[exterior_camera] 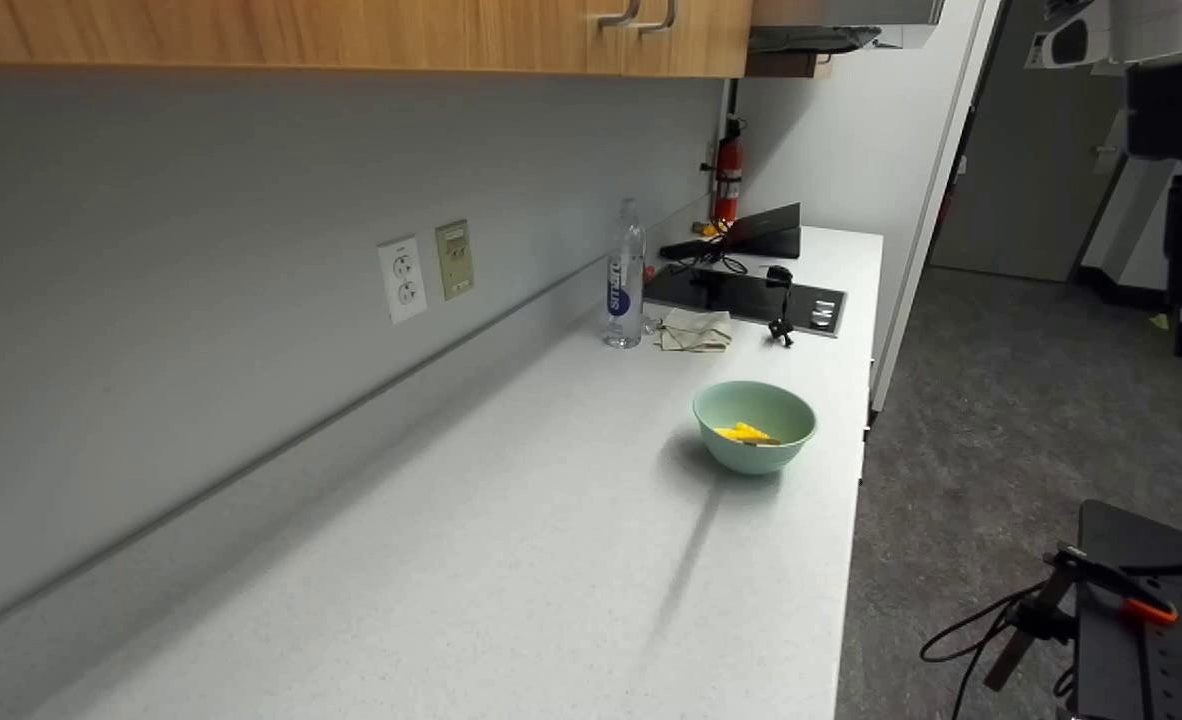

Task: Use the object to mix the contents in the bowl

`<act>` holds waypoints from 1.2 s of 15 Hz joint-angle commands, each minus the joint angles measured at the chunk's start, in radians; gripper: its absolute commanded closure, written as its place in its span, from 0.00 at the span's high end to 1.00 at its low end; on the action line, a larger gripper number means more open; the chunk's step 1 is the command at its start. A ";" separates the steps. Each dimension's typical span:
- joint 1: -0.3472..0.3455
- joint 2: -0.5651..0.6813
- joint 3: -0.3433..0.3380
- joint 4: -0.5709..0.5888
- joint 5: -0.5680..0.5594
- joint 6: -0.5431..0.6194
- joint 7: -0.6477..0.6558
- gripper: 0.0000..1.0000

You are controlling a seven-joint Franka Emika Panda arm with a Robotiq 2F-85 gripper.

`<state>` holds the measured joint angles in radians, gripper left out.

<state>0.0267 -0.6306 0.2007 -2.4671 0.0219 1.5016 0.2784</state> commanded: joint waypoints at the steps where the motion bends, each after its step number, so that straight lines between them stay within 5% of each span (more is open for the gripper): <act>1: 0.013 0.002 -0.010 0.002 -0.005 -0.003 0.006 1.00; 12: 0.013 0.002 -0.010 0.002 -0.005 -0.003 0.006 1.00; 18: 0.014 -0.012 -0.026 -0.020 -0.002 0.090 -0.015 1.00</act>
<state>0.0267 -0.6286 0.1955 -2.4682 0.0215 1.5348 0.2780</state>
